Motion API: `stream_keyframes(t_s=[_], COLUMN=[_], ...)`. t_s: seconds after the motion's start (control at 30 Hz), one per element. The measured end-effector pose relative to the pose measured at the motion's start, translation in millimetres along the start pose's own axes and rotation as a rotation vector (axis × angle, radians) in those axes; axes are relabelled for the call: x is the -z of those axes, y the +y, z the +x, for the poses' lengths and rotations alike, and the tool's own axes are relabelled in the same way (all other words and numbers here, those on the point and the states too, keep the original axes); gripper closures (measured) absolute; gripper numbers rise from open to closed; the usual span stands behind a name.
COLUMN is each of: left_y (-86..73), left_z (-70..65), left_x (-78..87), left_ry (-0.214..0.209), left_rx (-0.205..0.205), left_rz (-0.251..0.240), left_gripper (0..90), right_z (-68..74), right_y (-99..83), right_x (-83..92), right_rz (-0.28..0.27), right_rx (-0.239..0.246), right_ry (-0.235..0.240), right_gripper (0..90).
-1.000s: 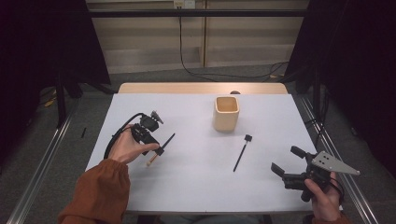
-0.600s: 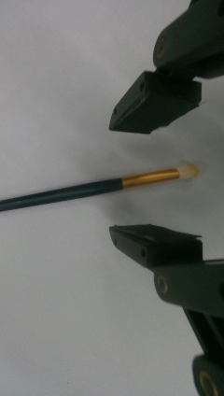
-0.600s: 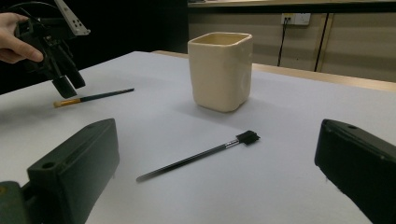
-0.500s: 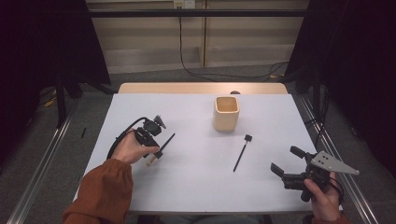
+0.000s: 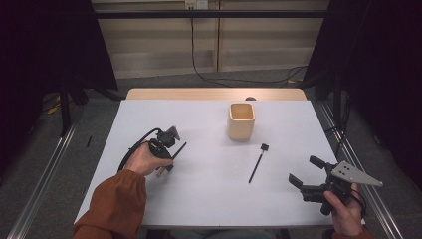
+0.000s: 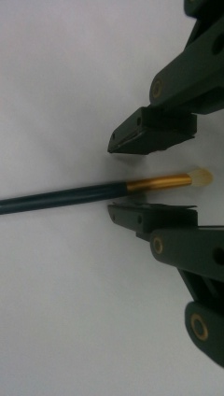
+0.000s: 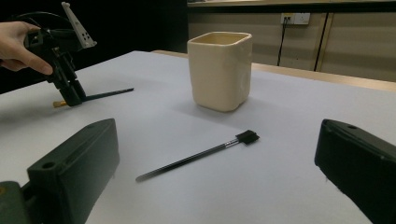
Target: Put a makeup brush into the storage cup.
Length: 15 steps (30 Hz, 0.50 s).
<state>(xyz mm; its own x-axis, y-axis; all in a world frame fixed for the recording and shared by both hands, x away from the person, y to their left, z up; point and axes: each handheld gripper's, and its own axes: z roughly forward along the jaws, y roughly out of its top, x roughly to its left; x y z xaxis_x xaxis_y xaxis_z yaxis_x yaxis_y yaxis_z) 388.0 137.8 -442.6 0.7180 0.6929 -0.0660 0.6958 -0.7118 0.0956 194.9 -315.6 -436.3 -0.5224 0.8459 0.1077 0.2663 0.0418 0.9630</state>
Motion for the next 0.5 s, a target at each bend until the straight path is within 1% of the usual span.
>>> stream_keyframes(t_s=[0.1,0.17,0.27,0.3,0.37,0.5], left_y=[0.8,1.5,3.0,3.1,3.4,3.3], left_z=[0.8,0.8,-0.2,-0.5,0.7,4.4], left_x=[-1.4,-1.9,-2.7,-2.9,-2.8,-2.7], left_ry=[0.008,0.012,0.019,0.017,0.016,0.008], left_rx=[0.010,0.022,0.029,0.037,0.035,0.050], left_rz=[0.007,0.014,0.022,0.023,0.024,0.023], left_gripper=[68.1,68.4,69.1,69.3,69.8,75.4], right_z=[0.2,0.4,0.6,0.9,0.9,0.5], right_y=[0.1,0.0,0.2,0.3,0.4,0.3], right_x=[-0.1,-0.1,0.2,0.5,0.8,0.4], right_rz=[0.001,0.001,-0.001,-0.004,-0.007,-0.006], right_rx=[0.002,0.001,0.002,-0.003,-0.003,-0.004], right_ry=[0.001,0.002,0.003,0.003,0.001,0.000], right_gripper=[0.0,0.0,0.0,0.0,0.0,0.0])
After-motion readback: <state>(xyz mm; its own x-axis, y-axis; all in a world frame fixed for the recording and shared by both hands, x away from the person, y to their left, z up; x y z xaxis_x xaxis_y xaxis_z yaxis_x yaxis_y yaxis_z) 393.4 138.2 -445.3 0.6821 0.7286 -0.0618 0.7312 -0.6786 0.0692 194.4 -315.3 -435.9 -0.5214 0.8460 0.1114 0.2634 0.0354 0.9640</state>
